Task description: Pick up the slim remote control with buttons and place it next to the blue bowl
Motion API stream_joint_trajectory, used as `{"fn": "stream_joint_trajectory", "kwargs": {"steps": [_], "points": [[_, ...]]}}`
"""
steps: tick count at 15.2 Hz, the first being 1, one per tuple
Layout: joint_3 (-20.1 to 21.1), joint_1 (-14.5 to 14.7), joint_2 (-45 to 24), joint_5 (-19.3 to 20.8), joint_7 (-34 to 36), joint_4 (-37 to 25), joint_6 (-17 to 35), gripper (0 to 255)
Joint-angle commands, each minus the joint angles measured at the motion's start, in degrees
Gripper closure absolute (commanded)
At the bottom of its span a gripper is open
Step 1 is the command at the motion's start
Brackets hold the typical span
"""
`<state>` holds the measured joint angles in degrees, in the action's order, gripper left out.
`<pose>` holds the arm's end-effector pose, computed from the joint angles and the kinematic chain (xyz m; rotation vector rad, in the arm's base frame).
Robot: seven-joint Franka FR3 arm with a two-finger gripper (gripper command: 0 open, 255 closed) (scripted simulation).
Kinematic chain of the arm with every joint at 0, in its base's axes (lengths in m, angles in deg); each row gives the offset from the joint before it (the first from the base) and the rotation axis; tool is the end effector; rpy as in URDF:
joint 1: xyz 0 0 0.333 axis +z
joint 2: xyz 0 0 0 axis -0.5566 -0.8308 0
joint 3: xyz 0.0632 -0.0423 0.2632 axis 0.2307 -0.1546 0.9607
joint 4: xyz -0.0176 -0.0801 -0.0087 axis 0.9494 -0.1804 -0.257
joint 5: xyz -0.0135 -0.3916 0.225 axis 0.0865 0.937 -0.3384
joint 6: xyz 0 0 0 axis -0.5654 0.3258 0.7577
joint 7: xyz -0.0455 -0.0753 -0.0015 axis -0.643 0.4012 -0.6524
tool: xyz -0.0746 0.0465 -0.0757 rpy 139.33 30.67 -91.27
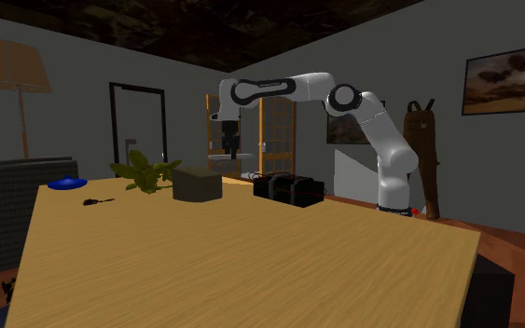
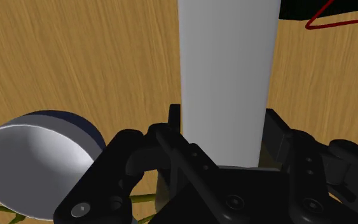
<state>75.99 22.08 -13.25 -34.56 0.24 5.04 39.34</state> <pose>0.7395 -0.0723 0.4388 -2.9645 -0.9809 0.0119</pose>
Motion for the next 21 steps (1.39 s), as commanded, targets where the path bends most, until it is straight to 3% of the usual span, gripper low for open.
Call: {"fn": "stream_joint_trajectory", "kwargs": {"steps": [1, 4, 21], "points": [[-0.6, -0.9, -4.0, 0.2, -1.9, -6.6, -2.6, 255], [-1.3, -2.2, -10.1, 0.4, -4.5, -16.7, -6.6, 255], [-1.3, -3.1, -8.1, 0.4, -4.2, -0.2, 7.9, 255]]}}
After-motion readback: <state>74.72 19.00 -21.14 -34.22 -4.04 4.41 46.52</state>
